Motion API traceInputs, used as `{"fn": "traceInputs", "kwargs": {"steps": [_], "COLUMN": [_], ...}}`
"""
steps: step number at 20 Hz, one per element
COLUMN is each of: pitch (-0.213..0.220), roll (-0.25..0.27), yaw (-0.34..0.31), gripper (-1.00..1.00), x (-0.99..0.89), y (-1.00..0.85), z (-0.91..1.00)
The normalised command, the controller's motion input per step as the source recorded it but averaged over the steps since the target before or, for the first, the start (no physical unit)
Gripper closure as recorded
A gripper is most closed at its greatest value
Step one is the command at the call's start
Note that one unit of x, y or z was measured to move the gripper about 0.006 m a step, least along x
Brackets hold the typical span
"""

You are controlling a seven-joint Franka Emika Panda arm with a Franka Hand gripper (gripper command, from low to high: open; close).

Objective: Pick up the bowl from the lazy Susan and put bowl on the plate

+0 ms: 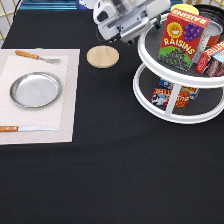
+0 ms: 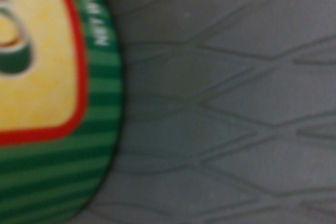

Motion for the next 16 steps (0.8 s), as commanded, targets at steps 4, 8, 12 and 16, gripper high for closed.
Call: {"fn": "traceInputs", "kwargs": {"steps": [4, 8, 12, 16], "pitch": [0.077, 0.015, 0.0, -0.006], "roll": [-0.035, -0.037, -0.043, -0.007], "yaw": [-0.011, 0.0, 0.0, 0.003], "gripper": [-1.0, -1.0, -1.0, -1.0], "x": [0.45, 0.46, 0.61, 0.65], "y": [0.02, -0.03, -0.03, -0.13], "z": [0.0, 0.0, 0.0, 0.02]}}
